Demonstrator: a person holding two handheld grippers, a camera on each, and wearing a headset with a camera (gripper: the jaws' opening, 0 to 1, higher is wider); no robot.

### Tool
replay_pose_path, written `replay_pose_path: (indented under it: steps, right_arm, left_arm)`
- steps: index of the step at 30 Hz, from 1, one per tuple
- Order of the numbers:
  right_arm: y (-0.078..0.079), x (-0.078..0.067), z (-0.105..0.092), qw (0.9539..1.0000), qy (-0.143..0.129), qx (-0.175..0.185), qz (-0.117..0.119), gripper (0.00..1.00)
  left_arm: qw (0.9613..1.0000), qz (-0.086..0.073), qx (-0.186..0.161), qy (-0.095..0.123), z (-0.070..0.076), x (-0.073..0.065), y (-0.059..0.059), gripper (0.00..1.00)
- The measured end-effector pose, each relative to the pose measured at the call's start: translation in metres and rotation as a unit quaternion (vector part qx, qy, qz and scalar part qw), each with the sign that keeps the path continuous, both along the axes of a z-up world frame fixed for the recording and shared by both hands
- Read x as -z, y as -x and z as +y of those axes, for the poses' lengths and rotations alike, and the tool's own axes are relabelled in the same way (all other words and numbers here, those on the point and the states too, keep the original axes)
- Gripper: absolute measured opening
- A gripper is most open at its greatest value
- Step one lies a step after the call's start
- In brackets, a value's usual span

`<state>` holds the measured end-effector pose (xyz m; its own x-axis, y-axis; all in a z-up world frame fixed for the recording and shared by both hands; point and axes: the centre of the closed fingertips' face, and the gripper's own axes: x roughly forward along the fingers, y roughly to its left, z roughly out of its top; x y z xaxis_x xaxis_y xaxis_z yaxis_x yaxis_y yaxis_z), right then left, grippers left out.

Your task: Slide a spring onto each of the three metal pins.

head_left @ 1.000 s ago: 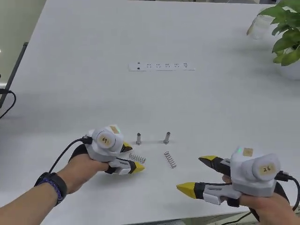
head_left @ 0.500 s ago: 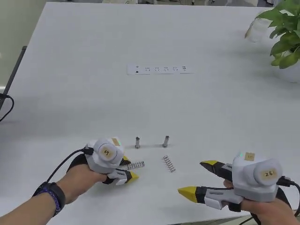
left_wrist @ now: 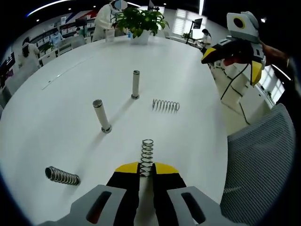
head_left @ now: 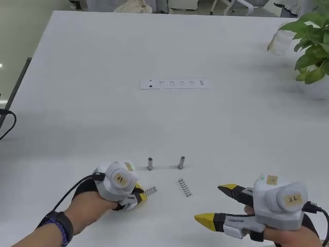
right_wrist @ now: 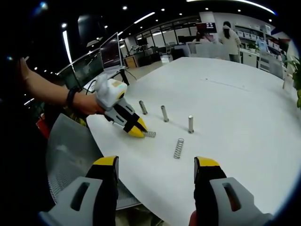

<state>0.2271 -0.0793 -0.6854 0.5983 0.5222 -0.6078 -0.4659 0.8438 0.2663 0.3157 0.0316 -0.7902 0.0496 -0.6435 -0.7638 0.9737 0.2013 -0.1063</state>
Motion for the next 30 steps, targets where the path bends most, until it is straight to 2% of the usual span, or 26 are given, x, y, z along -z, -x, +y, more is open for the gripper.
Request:
replay_pose_path:
  steps: [14, 21, 30]
  right_arm:
    - [0.001, 0.001, 0.007, 0.9999, -0.012, -0.009, -0.001, 0.61]
    - [0.0, 0.001, 0.011, 0.9997, -0.019, -0.014, -0.001, 0.6]
    - [-0.001, 0.003, 0.023, 0.999, -0.028, -0.034, 0.001, 0.57]
  left_arm:
    - [0.9981, 0.002, -0.049, 0.038, 0.014, -0.024, 0.001, 0.02]
    - [0.9974, -0.009, -0.056, 0.044, 0.024, -0.036, 0.006, 0.02]
    - [0.9956, -0.015, -0.073, 0.057, 0.038, -0.047, 0.013, 0.02]
